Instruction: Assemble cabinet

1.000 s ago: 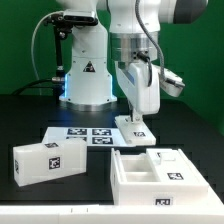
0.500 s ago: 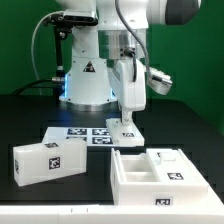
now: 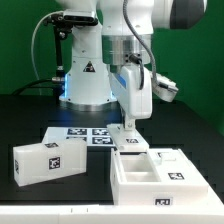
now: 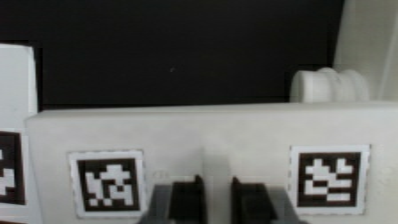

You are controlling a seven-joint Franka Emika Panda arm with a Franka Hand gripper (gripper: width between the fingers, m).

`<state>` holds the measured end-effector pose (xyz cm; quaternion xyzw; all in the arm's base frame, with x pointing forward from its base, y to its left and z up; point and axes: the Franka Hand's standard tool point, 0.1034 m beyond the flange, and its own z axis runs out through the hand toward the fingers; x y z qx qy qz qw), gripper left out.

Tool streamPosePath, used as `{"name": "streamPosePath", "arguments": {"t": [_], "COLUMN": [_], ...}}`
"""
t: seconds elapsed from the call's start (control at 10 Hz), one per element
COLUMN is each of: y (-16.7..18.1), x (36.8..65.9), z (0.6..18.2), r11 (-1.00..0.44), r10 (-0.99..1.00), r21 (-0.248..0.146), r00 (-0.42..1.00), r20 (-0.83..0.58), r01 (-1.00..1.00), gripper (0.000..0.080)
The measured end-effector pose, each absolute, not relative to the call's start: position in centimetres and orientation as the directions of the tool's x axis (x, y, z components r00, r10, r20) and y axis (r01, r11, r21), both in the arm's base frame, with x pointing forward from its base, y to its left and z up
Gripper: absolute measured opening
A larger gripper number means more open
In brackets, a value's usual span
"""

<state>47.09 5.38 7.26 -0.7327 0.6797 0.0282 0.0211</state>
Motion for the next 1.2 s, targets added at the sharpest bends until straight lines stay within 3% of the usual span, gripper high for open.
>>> {"name": "streamPosePath", "arguments": {"t": [0.7,1.2], "y": [4.5,4.3], "x": [46.0,46.5], "z": [6.7,7.0], "r11": [-0.084,-0.047], "r10": [-0.994,-0.995], "r21": [0.036,0.017], "r00": [0.081,0.045], "r20": [-0.08,-0.09], "r01": [-0.996,-0.999], "gripper": [0.0061,0.0061]}}
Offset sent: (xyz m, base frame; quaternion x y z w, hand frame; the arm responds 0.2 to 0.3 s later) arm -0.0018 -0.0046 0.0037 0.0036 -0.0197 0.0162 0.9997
